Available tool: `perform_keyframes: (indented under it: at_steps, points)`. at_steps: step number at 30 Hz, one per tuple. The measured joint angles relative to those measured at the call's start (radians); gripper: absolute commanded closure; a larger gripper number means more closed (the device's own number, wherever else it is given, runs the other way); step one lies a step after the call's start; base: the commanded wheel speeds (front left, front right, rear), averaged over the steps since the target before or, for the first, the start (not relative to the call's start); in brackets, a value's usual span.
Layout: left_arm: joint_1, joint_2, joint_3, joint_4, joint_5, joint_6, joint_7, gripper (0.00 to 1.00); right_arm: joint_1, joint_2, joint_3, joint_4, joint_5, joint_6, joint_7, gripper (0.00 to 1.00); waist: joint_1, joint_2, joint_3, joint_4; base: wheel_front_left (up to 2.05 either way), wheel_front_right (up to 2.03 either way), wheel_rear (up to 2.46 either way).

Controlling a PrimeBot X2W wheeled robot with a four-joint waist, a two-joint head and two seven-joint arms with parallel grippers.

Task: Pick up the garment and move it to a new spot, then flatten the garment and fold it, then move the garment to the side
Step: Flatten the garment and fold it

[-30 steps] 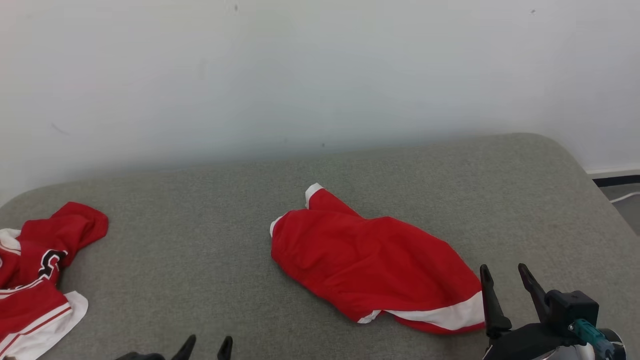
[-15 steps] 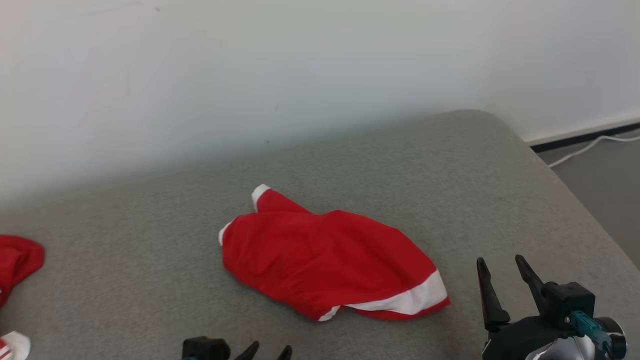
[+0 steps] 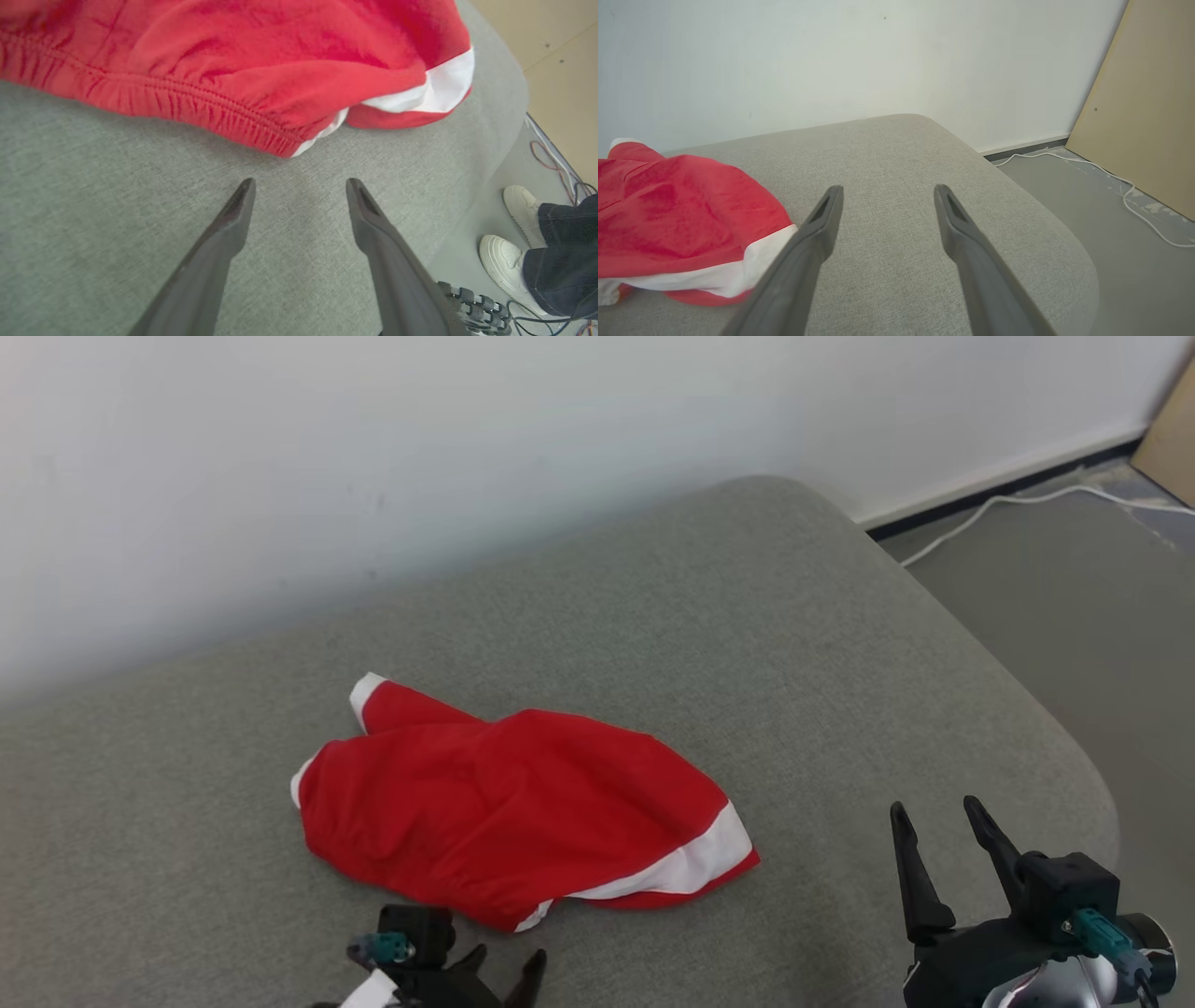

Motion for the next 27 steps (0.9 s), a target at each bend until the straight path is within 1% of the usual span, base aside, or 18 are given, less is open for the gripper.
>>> perform_keyframes:
  at_steps: [3,10,11,12,13,20,25,26,27]
  points:
    - [-0.034,-0.002,0.013,0.05,0.01,0.017,0.008,0.0,0.0,0.0,-0.007,-0.004,0.0,0.0,0.002,0.0,0.0001,0.0,0.025,-0.016,0.0,0.0,0.0]
    - [-0.099,-0.021,0.019,0.116,0.0,0.016,-0.003,0.0,-0.006,0.005,-0.005,-0.004,0.0,0.0,0.002,0.0,0.0001,0.0,0.065,-0.027,0.0,0.0,0.0]
    - [-0.111,-0.027,0.018,0.134,0.0,0.016,-0.01,0.47,-0.016,0.008,-0.003,-0.002,0.0,0.0,0.002,0.0,0.0001,0.0,0.068,-0.025,0.0,0.0,0.0]
    - [-0.116,-0.028,0.017,0.14,-0.001,0.012,-0.011,0.67,-0.021,0.009,-0.003,-0.002,0.0,0.0,0.002,0.0,0.0,0.0,0.068,-0.024,0.0,0.0,0.0]
    - [-0.119,-0.028,0.016,0.144,-0.001,0.007,-0.017,1.0,-0.021,0.009,-0.003,-0.002,0.0,0.0,0.002,0.0,0.0001,0.0,0.069,-0.022,0.0,0.0,0.0]
    - [-0.135,-0.032,0.006,0.189,-0.01,-0.017,-0.043,1.0,-0.019,0.009,-0.016,0.0,0.0,-0.002,0.001,0.0,0.0,-0.0001,0.068,0.004,0.0,0.0,0.0]
    - [-0.14,-0.031,0.008,0.192,-0.01,-0.037,-0.071,1.0,-0.017,0.008,-0.023,0.007,0.0,-0.002,-0.002,0.0,0.0001,0.0,0.061,0.034,0.0,0.0,0.0]
    - [-0.142,-0.03,0.004,0.192,-0.01,-0.049,-0.074,0.94,-0.016,0.008,-0.023,0.009,0.0,-0.002,-0.002,0.0,0.0001,0.0,0.055,0.048,0.0,0.0,0.0]
    - [-0.144,-0.028,-0.004,0.193,-0.01,-0.064,-0.076,0.7,-0.016,0.008,-0.02,0.014,0.0,-0.002,-0.002,0.0,0.0,0.0,0.052,0.056,0.0,0.0,0.0]
